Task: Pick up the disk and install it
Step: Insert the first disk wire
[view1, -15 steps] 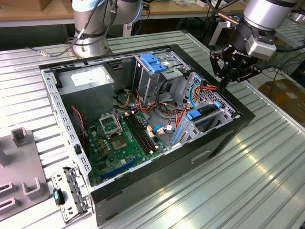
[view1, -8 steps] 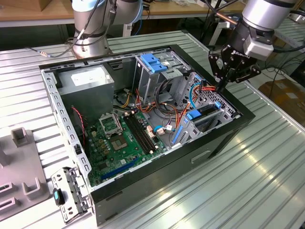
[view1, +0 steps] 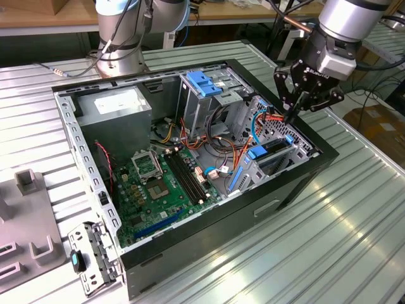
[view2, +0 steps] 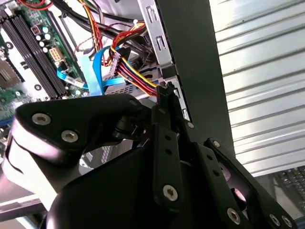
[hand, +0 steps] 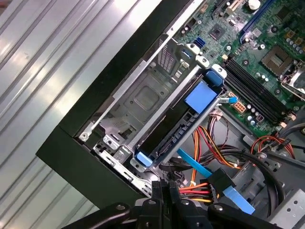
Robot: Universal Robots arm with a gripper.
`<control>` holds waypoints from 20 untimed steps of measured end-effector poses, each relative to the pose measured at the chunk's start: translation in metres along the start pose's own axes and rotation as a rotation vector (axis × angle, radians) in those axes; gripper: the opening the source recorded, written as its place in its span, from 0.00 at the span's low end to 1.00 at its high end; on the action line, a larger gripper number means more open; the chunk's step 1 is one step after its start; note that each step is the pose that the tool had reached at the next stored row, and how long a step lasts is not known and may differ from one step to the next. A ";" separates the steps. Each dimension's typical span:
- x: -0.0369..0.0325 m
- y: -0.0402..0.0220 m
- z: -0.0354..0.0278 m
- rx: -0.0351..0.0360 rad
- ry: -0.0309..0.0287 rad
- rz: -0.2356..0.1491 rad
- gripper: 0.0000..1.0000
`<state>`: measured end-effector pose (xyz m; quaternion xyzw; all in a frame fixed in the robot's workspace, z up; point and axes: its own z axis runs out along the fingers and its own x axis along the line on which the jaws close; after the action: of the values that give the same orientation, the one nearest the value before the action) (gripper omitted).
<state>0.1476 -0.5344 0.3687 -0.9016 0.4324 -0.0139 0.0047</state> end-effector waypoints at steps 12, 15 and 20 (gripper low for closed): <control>-0.0006 0.0008 0.0018 -0.0034 0.0032 0.166 0.17; -0.0009 0.0011 0.0021 -0.0039 0.0037 0.188 0.17; -0.0014 0.0017 0.0025 -0.0048 0.0046 0.230 0.17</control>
<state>0.1454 -0.5344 0.3661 -0.8459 0.5331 -0.0143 0.0031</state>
